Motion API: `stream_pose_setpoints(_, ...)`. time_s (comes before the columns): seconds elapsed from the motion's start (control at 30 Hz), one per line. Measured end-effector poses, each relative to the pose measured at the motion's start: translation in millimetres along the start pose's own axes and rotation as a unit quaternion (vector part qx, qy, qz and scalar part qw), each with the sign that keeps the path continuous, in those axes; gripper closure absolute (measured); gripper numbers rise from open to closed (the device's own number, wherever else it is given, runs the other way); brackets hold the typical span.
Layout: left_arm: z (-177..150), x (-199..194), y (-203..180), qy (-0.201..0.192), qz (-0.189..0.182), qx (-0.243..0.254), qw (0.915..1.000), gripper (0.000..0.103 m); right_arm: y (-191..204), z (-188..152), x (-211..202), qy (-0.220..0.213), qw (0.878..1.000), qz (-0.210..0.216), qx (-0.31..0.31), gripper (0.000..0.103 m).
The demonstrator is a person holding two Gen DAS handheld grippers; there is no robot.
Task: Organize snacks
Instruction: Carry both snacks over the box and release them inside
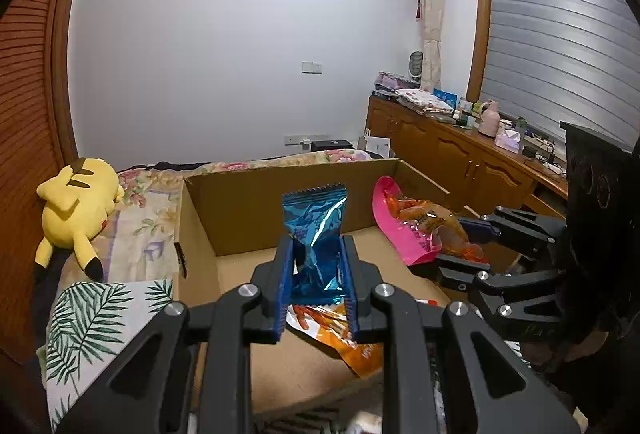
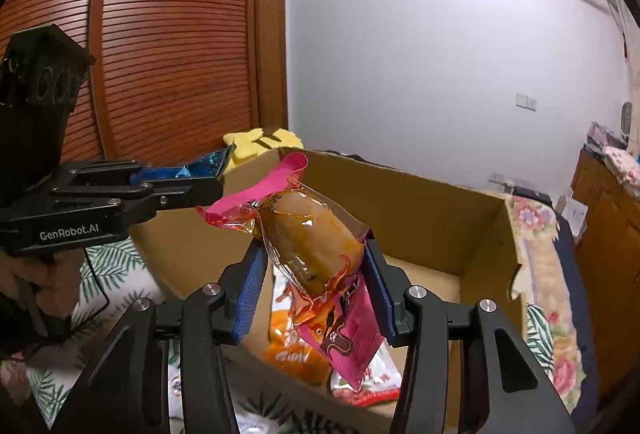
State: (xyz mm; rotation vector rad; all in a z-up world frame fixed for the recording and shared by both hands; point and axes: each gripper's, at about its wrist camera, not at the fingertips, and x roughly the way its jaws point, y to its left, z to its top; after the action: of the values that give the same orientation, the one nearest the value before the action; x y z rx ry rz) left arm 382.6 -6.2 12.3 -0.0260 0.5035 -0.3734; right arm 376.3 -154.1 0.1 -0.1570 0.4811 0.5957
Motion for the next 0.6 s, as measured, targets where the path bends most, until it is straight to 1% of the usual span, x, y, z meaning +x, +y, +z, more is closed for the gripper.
stream_pose_setpoints(0.1, -5, 10, 3, 0.002, 0.006, 0.003, 1.0000, 0.083, -2, -6, 9, 0.002, 1.000, 0.000, 0.004, 0.054)
stream_pose_setpoints(0.23, -12, 22, 3, 0.014, 0.001, 0.002, 0.9999, 0.082, -1, -13, 17, 0.013, 1.000, -0.006, 0.001, 0.054)
stream_pose_setpoints(0.47, -19, 26, -5, 0.021, 0.010, 0.016, 0.9996, 0.081, -10, -14, 21, 0.023, 1.000, 0.000, 0.019, 0.053)
stream_pose_setpoints(0.6, -21, 28, -6, 0.022, 0.016, 0.019, 0.9995, 0.078, -16, -13, 23, 0.025, 0.999, 0.003, 0.033, 0.052)
